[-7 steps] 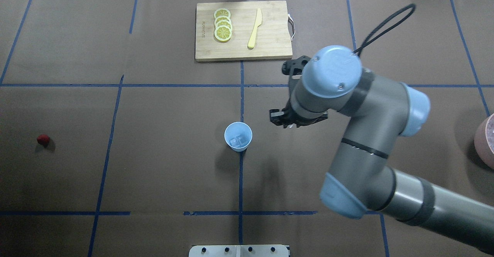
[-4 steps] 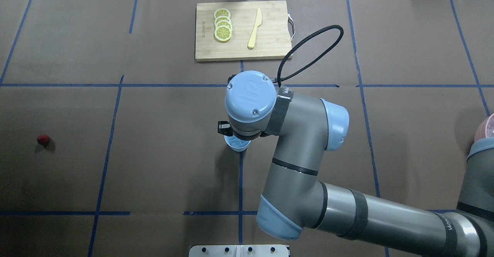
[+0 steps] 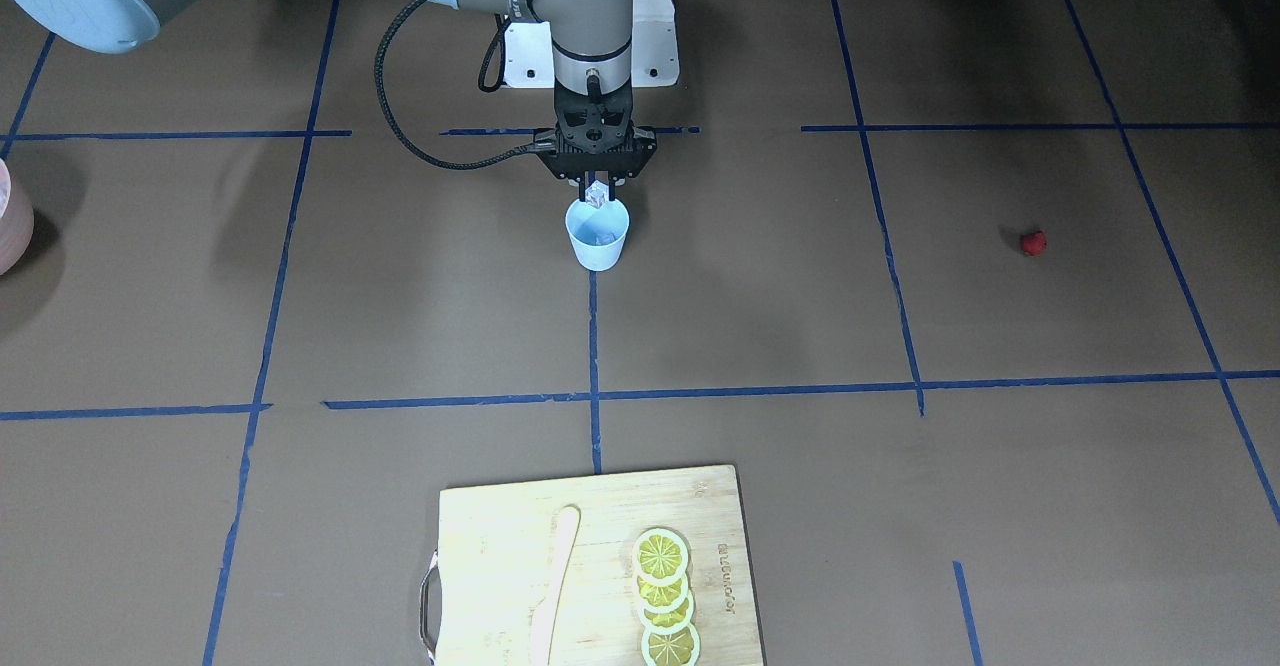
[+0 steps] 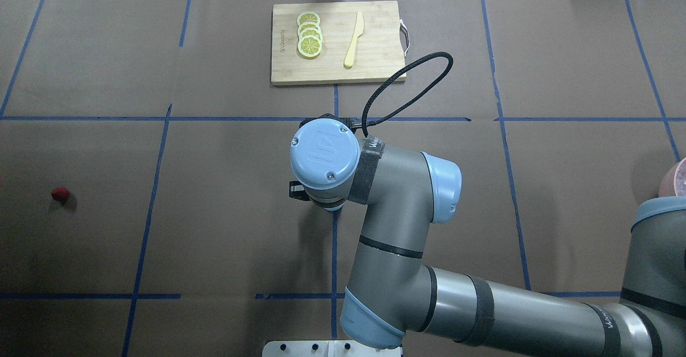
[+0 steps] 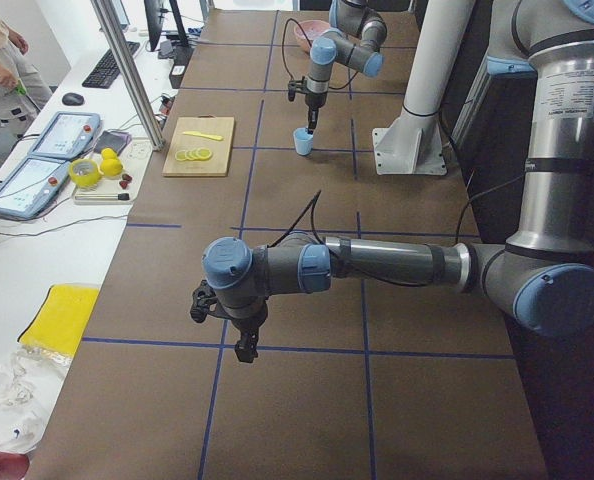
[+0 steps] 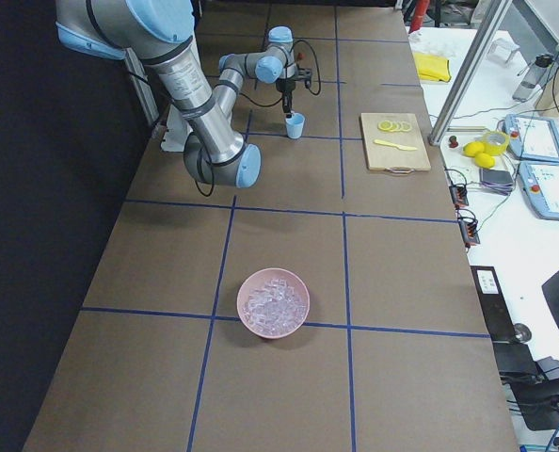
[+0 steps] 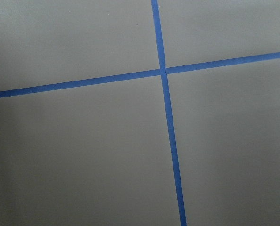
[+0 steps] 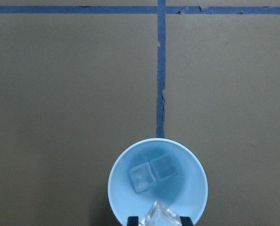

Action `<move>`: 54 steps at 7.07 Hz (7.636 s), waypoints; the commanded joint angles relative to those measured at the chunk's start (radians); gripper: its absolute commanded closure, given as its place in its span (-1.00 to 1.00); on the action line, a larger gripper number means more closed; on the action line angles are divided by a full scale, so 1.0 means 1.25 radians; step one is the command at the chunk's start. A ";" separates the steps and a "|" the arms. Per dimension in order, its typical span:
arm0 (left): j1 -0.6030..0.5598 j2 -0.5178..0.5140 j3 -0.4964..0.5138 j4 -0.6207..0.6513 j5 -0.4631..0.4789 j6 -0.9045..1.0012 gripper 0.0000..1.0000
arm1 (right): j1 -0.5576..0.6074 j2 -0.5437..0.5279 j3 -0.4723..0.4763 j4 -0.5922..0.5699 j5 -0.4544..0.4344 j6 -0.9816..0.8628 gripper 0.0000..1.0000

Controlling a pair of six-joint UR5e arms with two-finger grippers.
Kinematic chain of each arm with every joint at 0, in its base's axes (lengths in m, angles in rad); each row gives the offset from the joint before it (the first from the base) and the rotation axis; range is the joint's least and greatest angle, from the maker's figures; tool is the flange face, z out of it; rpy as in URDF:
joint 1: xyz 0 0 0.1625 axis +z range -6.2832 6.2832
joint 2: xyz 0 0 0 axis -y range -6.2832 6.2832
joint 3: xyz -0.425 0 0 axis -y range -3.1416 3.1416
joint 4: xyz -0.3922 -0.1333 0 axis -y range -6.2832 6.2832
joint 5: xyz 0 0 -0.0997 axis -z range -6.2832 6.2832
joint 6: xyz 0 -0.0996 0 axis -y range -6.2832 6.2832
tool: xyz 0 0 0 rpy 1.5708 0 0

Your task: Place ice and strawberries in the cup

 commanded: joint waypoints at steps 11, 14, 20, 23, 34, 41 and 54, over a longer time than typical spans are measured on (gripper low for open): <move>0.012 -0.045 -0.019 -0.004 0.000 -0.006 -1.00 | 0.511 -0.210 0.004 0.004 0.384 -0.619 -0.97; 0.027 -0.067 -0.008 -0.139 -0.002 -0.006 -1.00 | 0.729 -0.369 -0.016 -0.003 0.488 -0.946 -0.97; 0.037 -0.056 -0.019 -0.141 -0.061 -0.009 -1.00 | 1.022 -0.797 0.036 0.078 0.484 -1.245 -0.98; 0.147 -0.011 -0.072 -0.251 -0.047 -0.301 -1.00 | 1.023 -0.851 0.130 0.081 0.486 -1.165 -0.99; 0.572 0.117 -0.047 -0.661 0.209 -0.807 -1.00 | 1.023 -0.852 0.130 0.082 0.482 -1.167 -0.99; 0.593 0.108 -0.036 -0.659 0.200 -0.810 0.34 | 1.023 -0.852 0.130 0.082 0.479 -1.169 -0.99; 0.603 -0.281 -0.309 -0.018 0.153 -0.944 1.00 | 1.023 -0.859 0.140 0.082 0.486 -1.165 -0.99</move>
